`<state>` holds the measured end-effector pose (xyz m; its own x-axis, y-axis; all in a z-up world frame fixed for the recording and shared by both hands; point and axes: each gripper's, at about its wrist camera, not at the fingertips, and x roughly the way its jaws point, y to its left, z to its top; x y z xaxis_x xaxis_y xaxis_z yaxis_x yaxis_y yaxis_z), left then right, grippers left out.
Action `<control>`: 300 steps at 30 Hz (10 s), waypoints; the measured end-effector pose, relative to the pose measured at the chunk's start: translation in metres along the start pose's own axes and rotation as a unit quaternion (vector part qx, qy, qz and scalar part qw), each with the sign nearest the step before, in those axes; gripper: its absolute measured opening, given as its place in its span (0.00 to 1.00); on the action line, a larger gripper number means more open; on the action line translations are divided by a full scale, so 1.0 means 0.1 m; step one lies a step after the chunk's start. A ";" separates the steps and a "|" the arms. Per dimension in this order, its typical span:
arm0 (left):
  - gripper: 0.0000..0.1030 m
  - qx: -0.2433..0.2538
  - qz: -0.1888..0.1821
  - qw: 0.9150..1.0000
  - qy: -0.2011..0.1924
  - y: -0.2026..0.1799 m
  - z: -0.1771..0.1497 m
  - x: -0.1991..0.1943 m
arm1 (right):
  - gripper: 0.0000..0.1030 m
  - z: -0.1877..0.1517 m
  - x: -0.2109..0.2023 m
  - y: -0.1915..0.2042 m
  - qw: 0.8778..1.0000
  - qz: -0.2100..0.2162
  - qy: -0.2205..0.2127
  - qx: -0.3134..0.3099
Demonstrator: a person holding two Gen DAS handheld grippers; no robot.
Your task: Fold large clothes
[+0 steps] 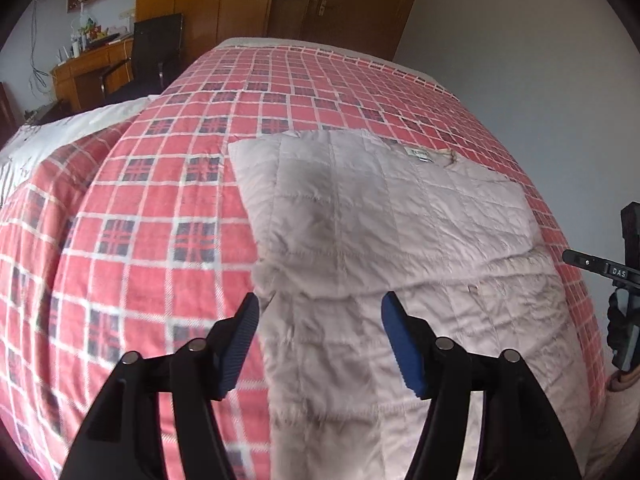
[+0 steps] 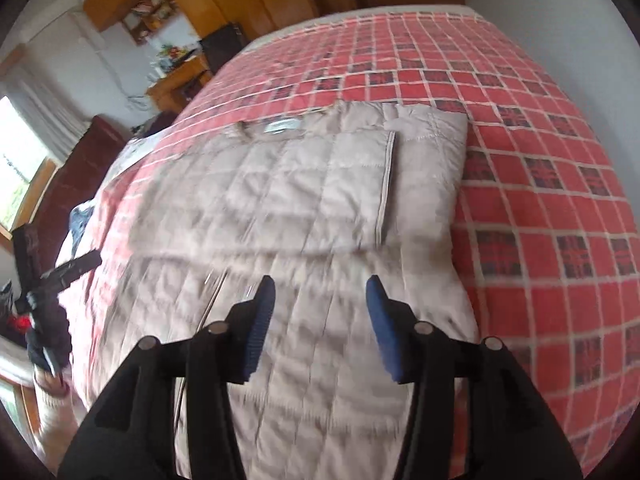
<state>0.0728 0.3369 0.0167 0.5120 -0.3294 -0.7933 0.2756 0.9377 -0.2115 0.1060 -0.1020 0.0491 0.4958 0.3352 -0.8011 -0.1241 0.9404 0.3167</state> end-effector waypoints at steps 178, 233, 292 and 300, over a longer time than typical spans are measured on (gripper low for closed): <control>0.09 -0.110 -0.103 0.988 0.041 0.53 0.02 0.75 | 0.13 -0.03 0.35 -0.85 0.994 0.017 0.036 0.099; 0.25 -0.086 -0.277 0.957 0.012 0.17 -0.26 -0.19 | 0.16 -0.22 -0.67 -0.49 0.983 0.165 -0.023 0.076; 0.62 0.024 0.009 1.000 -0.006 -0.98 -1.07 -0.22 | 0.53 -0.12 0.09 -1.03 0.990 0.026 0.035 0.132; 0.65 0.031 0.037 0.999 -0.018 -1.03 -1.10 -0.28 | 0.12 0.00 -0.06 -0.77 0.995 0.036 -0.002 0.097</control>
<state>-0.0592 0.2612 -0.0017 0.5613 -0.2650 -0.7841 0.2860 0.9511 -0.1167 0.1131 -0.1768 0.0293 0.4948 0.4003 -0.7713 0.0096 0.8850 0.4655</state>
